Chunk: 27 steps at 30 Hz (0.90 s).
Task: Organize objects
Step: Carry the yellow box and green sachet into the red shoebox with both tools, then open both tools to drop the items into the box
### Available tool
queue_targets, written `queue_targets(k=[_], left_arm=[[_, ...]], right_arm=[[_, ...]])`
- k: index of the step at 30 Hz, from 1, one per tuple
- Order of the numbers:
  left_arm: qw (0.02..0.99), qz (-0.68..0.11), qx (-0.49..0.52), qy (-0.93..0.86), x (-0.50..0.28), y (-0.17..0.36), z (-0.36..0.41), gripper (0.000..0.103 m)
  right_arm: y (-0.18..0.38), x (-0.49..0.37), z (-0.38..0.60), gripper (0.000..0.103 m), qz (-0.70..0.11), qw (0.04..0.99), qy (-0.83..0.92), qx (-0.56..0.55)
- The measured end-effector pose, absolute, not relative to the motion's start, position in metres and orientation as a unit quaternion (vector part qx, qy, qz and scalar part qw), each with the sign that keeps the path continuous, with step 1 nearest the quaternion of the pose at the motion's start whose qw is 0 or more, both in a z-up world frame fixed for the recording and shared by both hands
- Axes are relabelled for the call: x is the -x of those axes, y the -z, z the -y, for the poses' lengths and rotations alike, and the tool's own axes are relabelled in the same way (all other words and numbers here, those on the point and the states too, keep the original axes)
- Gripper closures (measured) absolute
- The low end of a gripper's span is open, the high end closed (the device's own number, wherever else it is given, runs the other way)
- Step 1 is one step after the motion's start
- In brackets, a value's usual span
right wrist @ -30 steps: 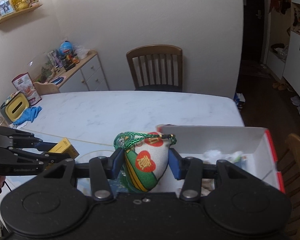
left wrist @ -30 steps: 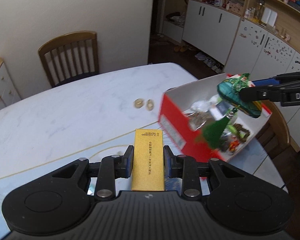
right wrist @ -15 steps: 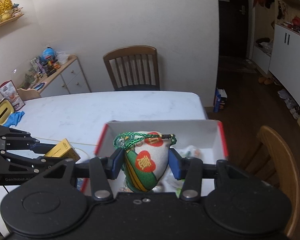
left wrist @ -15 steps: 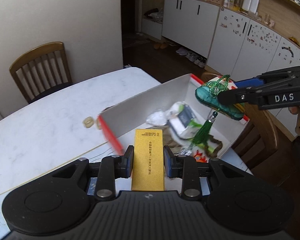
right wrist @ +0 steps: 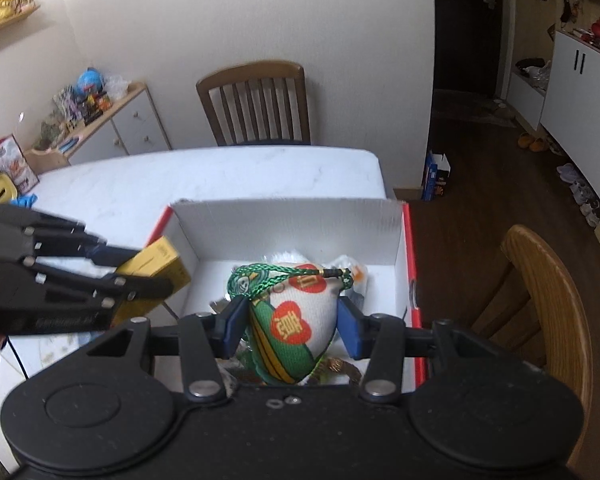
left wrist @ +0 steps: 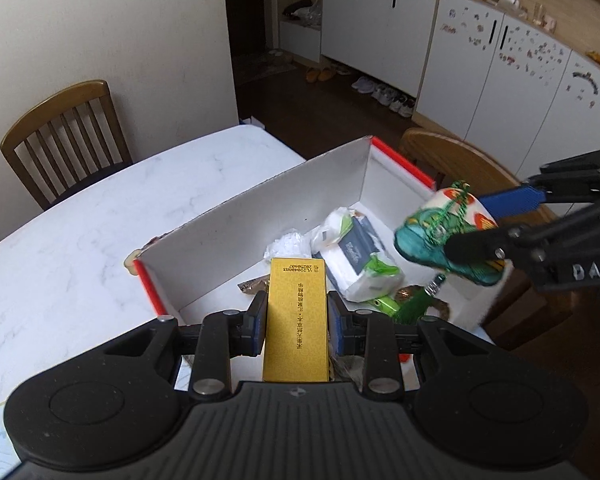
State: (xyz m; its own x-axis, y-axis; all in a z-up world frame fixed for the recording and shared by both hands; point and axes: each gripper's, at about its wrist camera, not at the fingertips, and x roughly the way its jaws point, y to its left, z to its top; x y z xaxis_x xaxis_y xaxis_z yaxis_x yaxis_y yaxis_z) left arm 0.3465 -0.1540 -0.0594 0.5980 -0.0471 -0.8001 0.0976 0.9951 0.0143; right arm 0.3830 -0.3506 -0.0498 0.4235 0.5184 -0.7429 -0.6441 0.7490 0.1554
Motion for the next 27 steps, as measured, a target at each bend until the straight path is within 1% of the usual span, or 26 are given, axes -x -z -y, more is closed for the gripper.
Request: queue_targets(k=[7, 15, 27], left_arm=[[0.881, -0.47, -0.038, 0.021, -0.376, 0.09, 0.161, 0.073], [0.871, -0.489, -0.039, 0.011, -0.4, 0.117, 0.167, 0.073], [0.863, -0.504, -0.034, 0.012, -0.416, 0.132, 0.165, 0.073]], right_arm=[[0.079, -0.399, 0.342, 0.056, -0.432, 0.826, -0.347, 0.102], [0.107, -0.406, 0.326, 0.056, -0.438, 0.812, -0.359, 0.141], [0.119, -0.4, 0.308, 0.056, -0.422, 0.794, -0.393, 0.193]])
